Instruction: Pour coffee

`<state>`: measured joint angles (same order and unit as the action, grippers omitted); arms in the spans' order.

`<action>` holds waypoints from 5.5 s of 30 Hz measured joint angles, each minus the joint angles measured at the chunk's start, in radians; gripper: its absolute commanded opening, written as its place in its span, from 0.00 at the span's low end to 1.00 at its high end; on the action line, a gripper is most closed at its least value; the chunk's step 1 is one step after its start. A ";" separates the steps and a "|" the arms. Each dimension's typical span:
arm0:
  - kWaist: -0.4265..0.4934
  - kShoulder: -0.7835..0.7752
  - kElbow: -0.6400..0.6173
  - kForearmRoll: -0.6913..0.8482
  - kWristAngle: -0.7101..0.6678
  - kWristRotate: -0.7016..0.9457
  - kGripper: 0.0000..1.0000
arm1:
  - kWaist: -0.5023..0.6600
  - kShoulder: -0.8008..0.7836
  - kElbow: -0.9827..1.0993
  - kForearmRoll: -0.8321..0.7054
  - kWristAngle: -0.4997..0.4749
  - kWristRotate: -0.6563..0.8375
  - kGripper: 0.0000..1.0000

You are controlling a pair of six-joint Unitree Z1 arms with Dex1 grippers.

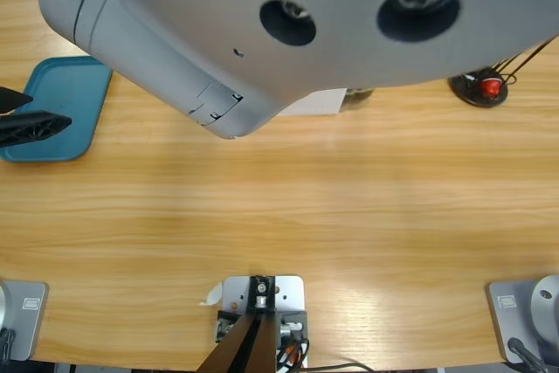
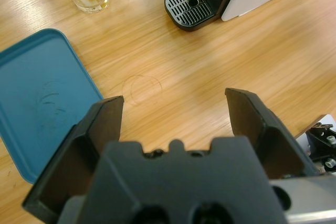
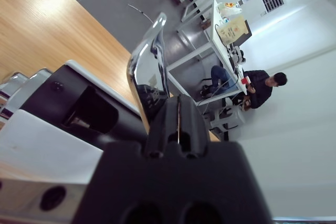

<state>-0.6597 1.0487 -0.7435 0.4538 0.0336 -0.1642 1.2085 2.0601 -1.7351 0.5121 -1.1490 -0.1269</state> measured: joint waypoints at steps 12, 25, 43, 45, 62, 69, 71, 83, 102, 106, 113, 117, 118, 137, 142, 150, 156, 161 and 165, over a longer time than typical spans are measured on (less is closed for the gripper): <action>0.000 0.000 0.000 0.000 0.000 0.000 0.83 | 0.000 0.052 -0.085 0.038 0.057 0.001 0.00; 0.000 -0.004 0.000 0.000 0.000 0.000 0.83 | 0.001 0.073 -0.106 0.068 0.091 0.049 0.00; 0.000 -0.016 0.002 0.000 0.000 0.000 0.83 | 0.002 0.094 -0.139 0.104 0.102 0.108 0.00; 0.000 -0.018 0.004 0.000 0.000 0.000 0.83 | 0.002 0.095 -0.139 0.106 0.102 0.116 0.00; 0.000 -0.025 0.004 0.000 0.000 0.000 0.83 | 0.002 0.098 -0.147 0.109 0.145 0.151 0.00; 0.000 -0.025 0.004 0.000 0.000 0.000 0.83 | 0.002 0.106 -0.147 0.109 0.147 0.169 0.00; 0.000 -0.025 0.004 0.000 0.000 0.000 0.83 | 0.002 0.110 -0.147 0.109 0.149 0.177 0.00; -0.001 -0.026 0.008 0.000 -0.001 0.000 0.83 | 0.024 0.138 -0.151 0.109 0.179 0.234 0.00; -0.001 -0.025 0.008 0.000 -0.002 0.000 0.83 | 0.021 0.077 -0.133 0.281 0.119 0.300 0.90; -0.001 -0.023 0.008 -0.001 -0.002 0.000 0.83 | -0.019 -0.040 -0.084 0.414 0.264 0.424 0.99; -0.001 -0.003 0.008 -0.002 -0.011 0.000 0.83 | -0.077 -0.363 0.172 0.458 0.579 0.560 0.98; -0.001 0.007 0.008 -0.002 -0.018 0.000 0.84 | -0.081 -0.552 0.329 0.458 0.627 0.616 0.97; -0.001 0.010 0.008 -0.002 -0.018 0.000 0.84 | -0.081 -0.589 0.366 0.458 0.635 0.621 0.97; 0.230 0.251 -0.115 -0.217 -0.042 0.050 0.81 | -0.082 -0.698 0.705 0.292 0.752 0.581 0.92; 0.234 0.339 -0.091 -0.391 -0.073 0.052 0.81 | -0.083 -0.698 0.753 0.256 0.769 0.581 0.91; 0.225 0.445 0.054 -0.573 -0.077 0.057 0.83 | -0.083 -0.698 0.765 0.219 0.798 0.581 0.89; 0.224 0.484 0.115 -0.663 -0.014 0.057 0.83 | -0.084 -0.692 0.765 0.194 0.819 0.580 0.89; 0.224 0.576 0.120 -0.829 -0.001 0.058 0.83 | -0.084 -0.683 0.765 0.191 0.820 0.575 0.89; 0.223 0.689 0.125 -1.000 0.036 0.058 0.83 | -0.084 -0.683 0.765 0.191 0.821 0.572 0.89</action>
<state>-0.4367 1.7379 -0.6181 -0.5457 0.0701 -0.1058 1.1244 1.3767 -0.9699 0.7028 -0.3280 0.4447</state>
